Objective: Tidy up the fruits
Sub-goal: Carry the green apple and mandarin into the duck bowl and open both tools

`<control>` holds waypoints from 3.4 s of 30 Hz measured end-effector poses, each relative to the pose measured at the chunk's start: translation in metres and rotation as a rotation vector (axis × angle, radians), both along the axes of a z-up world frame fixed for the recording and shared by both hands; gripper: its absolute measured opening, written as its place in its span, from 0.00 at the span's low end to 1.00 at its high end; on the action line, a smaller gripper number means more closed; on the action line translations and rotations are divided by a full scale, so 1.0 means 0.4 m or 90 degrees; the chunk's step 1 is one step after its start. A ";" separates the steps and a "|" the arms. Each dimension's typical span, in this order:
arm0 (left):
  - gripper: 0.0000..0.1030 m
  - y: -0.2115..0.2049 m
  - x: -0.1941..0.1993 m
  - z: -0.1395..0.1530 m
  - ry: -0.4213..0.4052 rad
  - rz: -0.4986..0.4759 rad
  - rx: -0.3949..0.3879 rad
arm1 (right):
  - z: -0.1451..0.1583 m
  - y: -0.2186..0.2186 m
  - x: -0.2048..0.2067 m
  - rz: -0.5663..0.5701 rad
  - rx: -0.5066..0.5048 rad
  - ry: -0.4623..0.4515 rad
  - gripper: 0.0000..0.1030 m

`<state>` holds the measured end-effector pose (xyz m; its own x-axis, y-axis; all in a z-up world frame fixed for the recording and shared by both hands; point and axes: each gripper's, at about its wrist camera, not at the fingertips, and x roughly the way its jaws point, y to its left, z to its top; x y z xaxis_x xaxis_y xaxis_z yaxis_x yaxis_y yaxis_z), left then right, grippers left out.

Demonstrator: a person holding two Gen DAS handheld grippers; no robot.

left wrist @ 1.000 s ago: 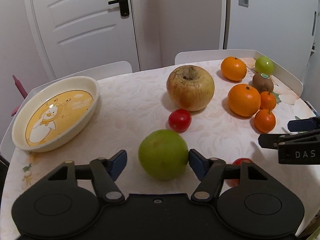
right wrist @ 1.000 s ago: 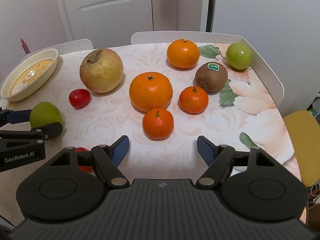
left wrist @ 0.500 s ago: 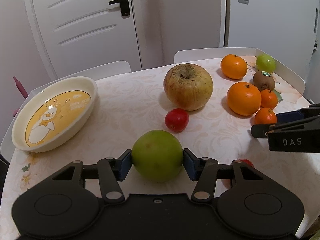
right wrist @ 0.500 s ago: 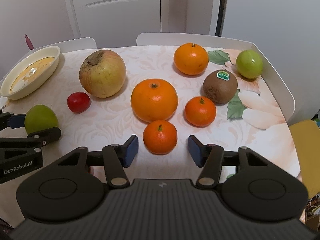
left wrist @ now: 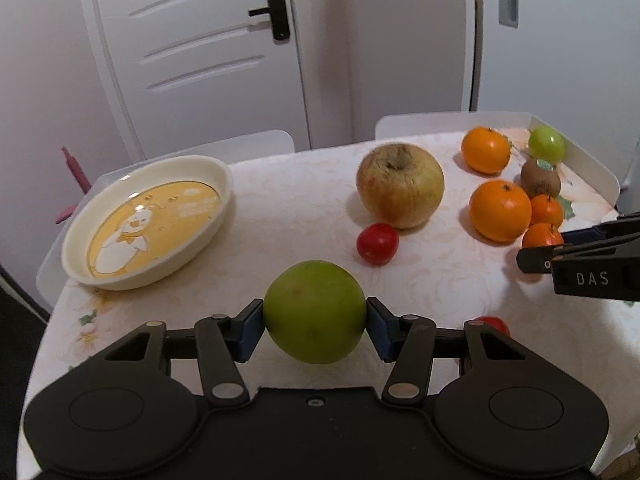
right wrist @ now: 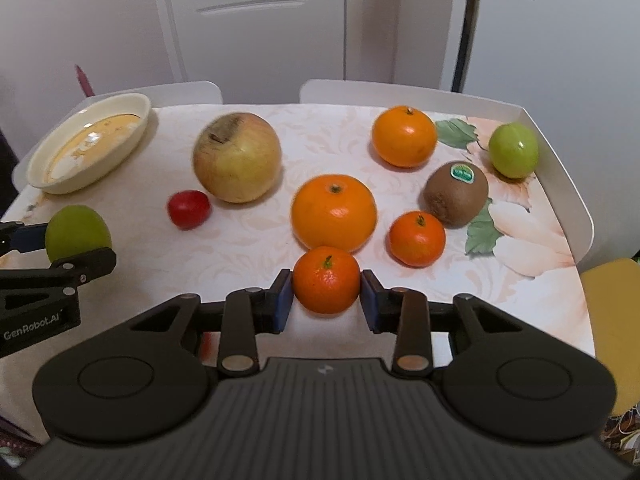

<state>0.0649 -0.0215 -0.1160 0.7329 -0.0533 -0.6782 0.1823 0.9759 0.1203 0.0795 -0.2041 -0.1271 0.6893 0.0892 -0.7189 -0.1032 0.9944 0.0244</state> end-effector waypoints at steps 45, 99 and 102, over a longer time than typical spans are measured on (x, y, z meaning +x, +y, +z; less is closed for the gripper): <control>0.57 0.453 0.407 0.122 -0.023 0.035 0.005 | 0.166 0.495 0.432 0.037 0.063 -0.047 0.49; 0.94 0.551 0.378 0.108 0.005 0.068 -0.054 | 0.059 0.611 0.433 0.282 -0.022 -0.064 0.90; 0.94 0.546 0.372 0.118 0.001 0.066 -0.053 | 0.071 0.604 0.411 0.269 -0.023 -0.061 0.90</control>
<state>0.2135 0.1968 -0.0688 0.7360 -0.0340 -0.6761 0.0806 0.9960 0.0376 0.2440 0.0374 -0.0987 0.6616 0.3539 -0.6611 -0.5015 0.8643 -0.0392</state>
